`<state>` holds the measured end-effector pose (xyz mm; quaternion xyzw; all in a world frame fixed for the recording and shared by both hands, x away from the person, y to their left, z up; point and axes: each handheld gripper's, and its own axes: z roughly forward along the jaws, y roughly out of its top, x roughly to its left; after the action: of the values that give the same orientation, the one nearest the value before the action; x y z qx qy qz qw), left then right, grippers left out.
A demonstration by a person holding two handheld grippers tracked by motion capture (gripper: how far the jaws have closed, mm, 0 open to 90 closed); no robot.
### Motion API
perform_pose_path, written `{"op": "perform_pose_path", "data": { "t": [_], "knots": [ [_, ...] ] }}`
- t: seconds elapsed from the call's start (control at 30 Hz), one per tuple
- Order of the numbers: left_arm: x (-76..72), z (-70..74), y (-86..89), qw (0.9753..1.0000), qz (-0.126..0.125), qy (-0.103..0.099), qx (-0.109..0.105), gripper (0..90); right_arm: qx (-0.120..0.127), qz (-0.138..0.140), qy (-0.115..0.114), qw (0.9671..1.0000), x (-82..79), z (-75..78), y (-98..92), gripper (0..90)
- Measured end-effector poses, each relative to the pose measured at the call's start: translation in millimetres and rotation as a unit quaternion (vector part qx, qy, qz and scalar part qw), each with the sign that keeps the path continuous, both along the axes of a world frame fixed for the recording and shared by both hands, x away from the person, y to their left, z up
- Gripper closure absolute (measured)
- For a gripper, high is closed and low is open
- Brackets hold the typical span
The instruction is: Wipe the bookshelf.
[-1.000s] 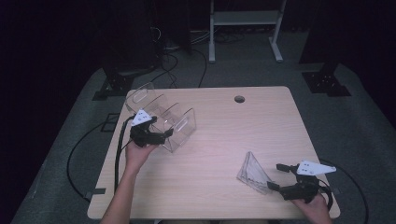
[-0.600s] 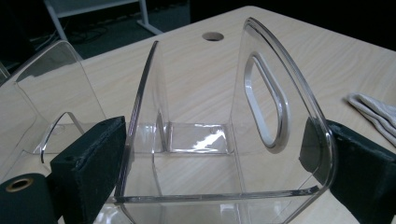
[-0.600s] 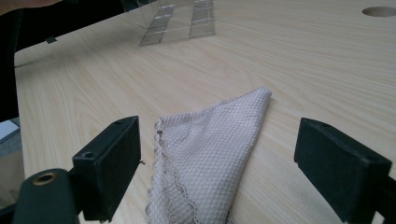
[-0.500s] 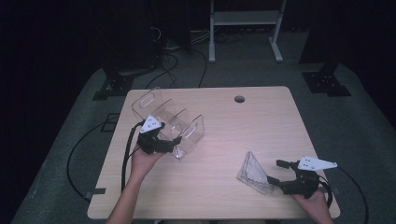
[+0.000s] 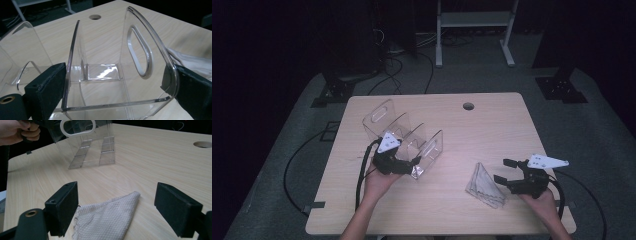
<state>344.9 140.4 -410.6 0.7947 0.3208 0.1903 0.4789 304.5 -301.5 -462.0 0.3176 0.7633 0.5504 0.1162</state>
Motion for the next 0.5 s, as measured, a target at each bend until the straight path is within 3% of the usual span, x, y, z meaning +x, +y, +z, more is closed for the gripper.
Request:
{"op": "perform_pose_path", "data": {
  "t": [0.3,0.4,0.5],
  "knots": [
    [-17.0,-3.8,-22.1,0.9999,-0.011,-0.003,-0.013,4.2,-0.005,0.006,0.011,0.9999,-1.8,-6.9,5.4,18.8],
    [-21.4,-5.6,-28.0,0.9997,-0.017,-0.004,-0.019,3.6,-0.017,0.013,0.017,0.9996,-2.4,-10.8,8.9,18.8],
    [-21.6,-3.0,-28.6,0.9994,-0.022,0.010,-0.024,1.5,-0.026,0.018,0.025,0.9992,-3.6,-13.4,12.3,19.0]
  ]
}}
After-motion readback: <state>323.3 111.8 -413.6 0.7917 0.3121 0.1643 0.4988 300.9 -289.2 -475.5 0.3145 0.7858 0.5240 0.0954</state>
